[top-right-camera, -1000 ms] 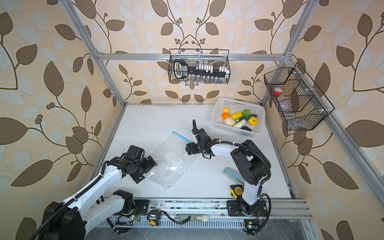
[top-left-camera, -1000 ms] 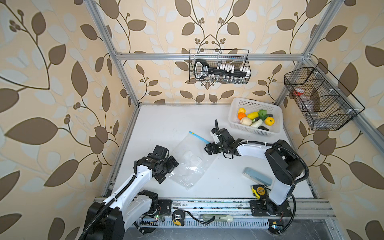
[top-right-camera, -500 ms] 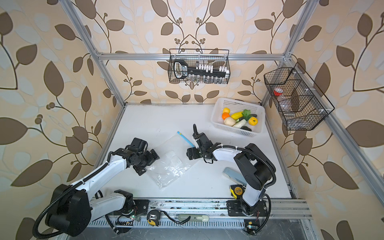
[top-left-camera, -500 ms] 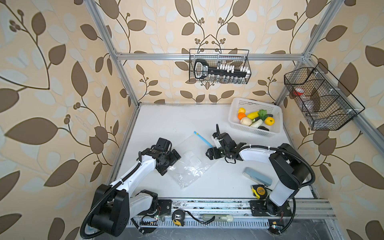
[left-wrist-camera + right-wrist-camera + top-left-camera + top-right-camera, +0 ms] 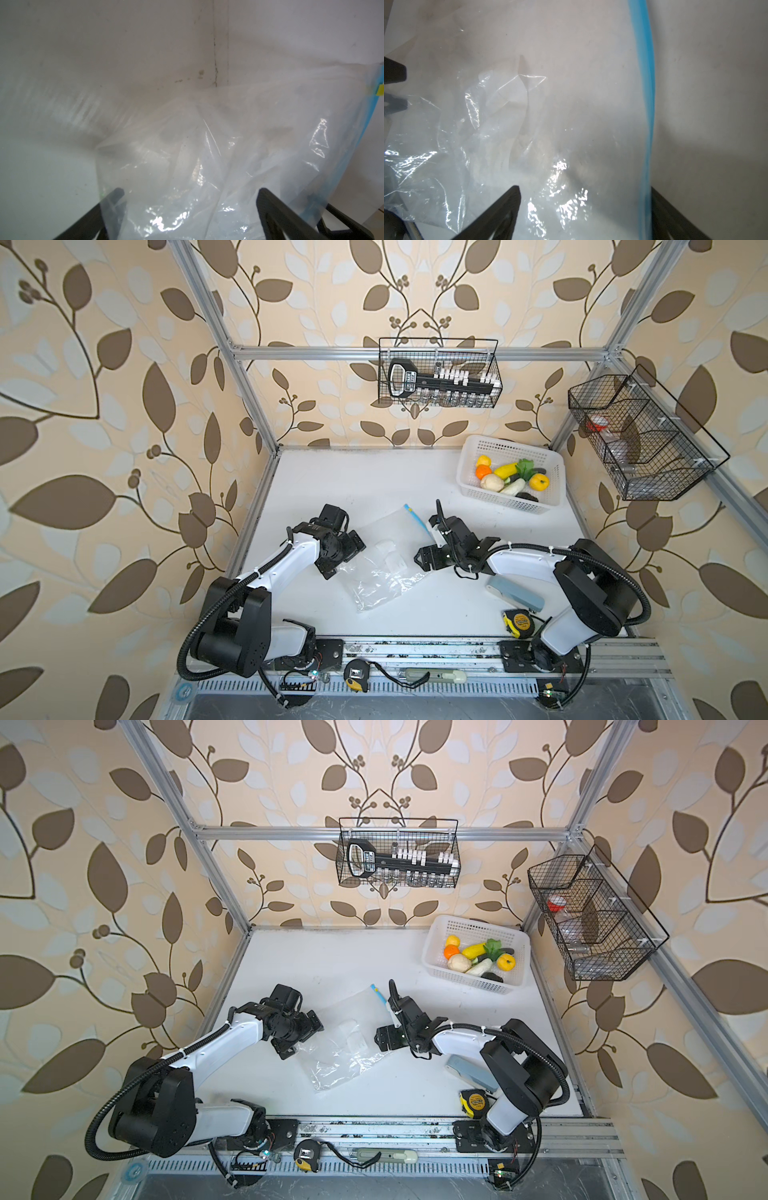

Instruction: Place the food in the zip-top bag and seal the zipper

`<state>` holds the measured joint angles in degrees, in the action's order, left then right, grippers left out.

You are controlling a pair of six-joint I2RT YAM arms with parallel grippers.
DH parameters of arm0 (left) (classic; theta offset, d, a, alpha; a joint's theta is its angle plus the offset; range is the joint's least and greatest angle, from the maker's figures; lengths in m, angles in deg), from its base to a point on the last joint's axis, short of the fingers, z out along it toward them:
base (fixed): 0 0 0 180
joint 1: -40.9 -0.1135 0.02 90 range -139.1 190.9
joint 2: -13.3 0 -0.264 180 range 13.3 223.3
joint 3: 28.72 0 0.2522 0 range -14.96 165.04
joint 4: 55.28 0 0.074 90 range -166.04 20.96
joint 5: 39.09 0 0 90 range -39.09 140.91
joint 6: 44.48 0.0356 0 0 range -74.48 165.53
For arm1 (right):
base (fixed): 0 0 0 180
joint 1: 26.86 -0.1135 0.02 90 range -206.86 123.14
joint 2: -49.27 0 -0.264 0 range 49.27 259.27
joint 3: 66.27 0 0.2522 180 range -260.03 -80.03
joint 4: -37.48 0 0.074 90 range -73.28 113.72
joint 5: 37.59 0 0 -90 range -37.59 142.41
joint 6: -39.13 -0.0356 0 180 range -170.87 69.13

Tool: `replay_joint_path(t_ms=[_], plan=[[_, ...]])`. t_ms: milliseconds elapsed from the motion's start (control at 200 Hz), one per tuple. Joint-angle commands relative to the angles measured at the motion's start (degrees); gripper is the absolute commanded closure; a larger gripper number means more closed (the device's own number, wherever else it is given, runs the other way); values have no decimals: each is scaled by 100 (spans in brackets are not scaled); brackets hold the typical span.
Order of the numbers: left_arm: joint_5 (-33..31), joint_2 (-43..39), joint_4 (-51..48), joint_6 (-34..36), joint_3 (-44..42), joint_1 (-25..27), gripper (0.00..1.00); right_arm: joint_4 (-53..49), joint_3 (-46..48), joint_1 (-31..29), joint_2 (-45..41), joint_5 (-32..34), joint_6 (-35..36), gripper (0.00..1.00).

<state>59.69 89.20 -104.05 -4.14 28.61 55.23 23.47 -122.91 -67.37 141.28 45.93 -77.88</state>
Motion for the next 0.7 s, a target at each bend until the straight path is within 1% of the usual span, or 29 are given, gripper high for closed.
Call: replay_joint_path(t_ms=[0,220,350,525,700], plan=[[-250,177,-235,259,379,44,1,24,168,-121,-240,-12,-127,9],[-527,466,-555,553,838,2,1,-76,300,-309,-446,81,-268,8],[-561,555,-642,684,981,-119,1,-110,367,-455,-555,153,-430,8],[-614,520,-686,804,937,-310,1,-213,481,-478,-740,261,-547,8],[-630,549,-670,923,907,-459,1,-215,518,-590,-813,66,-670,8]])
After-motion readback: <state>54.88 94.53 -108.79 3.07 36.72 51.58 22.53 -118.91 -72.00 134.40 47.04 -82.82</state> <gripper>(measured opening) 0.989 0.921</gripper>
